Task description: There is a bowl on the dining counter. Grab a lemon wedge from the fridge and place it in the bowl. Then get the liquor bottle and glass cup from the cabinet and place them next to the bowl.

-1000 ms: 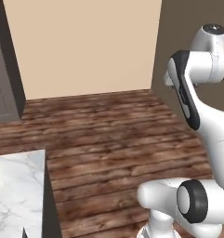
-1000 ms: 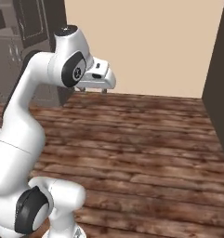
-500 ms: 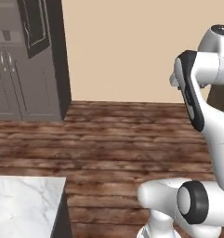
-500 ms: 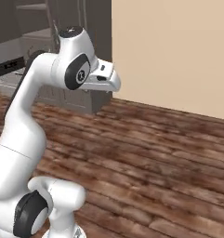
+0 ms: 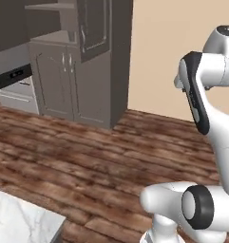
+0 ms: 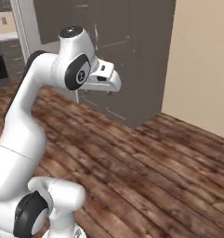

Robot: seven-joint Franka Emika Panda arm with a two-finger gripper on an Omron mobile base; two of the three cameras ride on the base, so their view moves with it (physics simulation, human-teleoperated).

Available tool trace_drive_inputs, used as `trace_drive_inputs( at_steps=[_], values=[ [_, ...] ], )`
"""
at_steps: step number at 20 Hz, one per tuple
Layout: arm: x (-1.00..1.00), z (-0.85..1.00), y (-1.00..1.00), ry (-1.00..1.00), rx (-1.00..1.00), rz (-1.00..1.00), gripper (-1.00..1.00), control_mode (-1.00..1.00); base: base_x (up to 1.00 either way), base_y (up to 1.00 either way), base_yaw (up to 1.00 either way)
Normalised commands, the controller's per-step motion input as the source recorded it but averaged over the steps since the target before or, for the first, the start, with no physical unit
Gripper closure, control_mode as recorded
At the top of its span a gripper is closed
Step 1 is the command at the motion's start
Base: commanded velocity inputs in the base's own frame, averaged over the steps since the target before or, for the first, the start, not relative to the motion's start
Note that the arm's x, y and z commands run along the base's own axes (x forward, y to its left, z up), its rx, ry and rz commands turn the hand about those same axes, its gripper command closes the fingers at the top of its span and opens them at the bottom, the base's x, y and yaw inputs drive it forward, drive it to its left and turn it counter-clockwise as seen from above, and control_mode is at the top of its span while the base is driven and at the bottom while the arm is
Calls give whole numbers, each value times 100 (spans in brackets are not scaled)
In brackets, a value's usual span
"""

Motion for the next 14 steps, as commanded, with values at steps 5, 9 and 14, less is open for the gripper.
trace_drive_inputs(
  at_steps=[5,9,14],
  values=[
    [0,0,0,0,0,0,-100,100,100,-26,62],
    [0,0,0,0,0,0,-100,100,97,-18,63],
    [0,0,0,0,0,0,-100,100,64,0,72]
  ],
)
